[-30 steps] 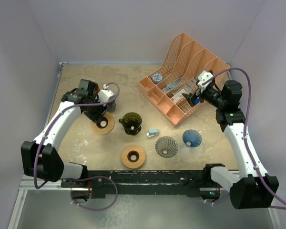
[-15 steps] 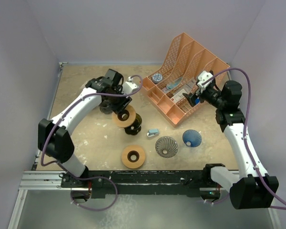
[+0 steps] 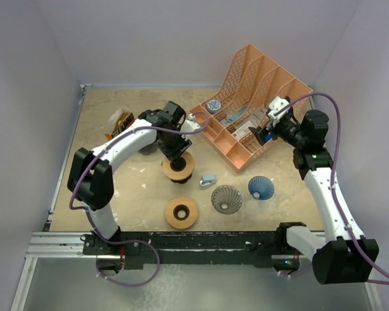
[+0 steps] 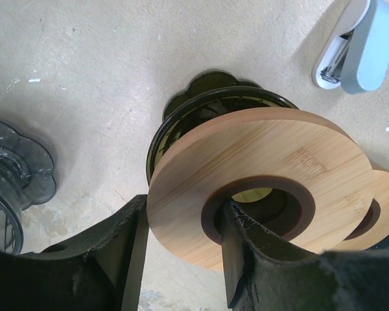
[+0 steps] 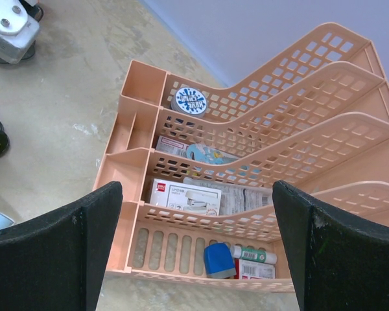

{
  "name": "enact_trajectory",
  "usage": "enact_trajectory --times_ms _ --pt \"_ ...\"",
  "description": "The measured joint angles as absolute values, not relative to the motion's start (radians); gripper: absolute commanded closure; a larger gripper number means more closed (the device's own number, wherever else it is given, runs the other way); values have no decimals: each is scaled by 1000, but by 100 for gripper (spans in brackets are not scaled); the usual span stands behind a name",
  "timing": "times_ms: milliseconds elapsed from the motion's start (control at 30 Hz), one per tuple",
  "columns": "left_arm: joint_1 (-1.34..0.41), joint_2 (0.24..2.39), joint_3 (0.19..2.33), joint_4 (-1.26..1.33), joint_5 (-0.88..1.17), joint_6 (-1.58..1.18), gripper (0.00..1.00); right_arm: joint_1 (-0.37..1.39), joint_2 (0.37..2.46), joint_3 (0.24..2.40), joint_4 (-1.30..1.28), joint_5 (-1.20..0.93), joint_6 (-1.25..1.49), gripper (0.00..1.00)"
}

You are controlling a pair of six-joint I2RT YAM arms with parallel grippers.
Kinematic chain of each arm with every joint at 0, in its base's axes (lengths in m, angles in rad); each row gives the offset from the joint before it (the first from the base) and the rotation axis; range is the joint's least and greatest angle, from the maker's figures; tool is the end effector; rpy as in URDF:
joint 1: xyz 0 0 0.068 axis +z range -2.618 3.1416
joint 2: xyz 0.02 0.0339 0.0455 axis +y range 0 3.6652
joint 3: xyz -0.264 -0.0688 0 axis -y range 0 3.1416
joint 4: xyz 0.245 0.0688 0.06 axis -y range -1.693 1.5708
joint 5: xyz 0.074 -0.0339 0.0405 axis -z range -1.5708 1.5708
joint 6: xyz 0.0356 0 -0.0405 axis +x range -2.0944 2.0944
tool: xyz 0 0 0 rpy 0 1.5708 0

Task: Place the coffee filter in the dripper
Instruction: Place the dripper holder onto the coffee server.

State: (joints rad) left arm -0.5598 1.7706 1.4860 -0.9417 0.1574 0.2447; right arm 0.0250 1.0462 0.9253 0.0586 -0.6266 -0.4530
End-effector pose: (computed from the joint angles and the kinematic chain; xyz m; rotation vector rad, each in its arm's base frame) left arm 0.3032 -0.1966 0.2583 1.1361 2.5718 -0.2957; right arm 0.2403 0.0269 0.3656 -0.8274 1.3978 0.1819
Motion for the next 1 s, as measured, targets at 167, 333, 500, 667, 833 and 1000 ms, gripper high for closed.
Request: enact_trajectory --times_ms 167,333,500,667,833,1000 --pt "-565 1793 1505 -930 130 224 76 25 1046 925 59 -627 -453 0" --pt "-566 1815 1521 -928 100 217 75 25 1046 925 59 -627 -453 0" --pt "-566 1839 1536 -929 87 214 73 25 1046 925 59 -627 -453 0" --pt "-568 1851 1537 -934 81 200 69 25 1046 925 59 -627 -454 0" --pt "-573 1853 1544 -940 78 196 63 25 1046 925 59 -627 -455 0" --pt "-573 1853 1551 -945 78 191 57 25 1046 925 59 -627 -456 0"
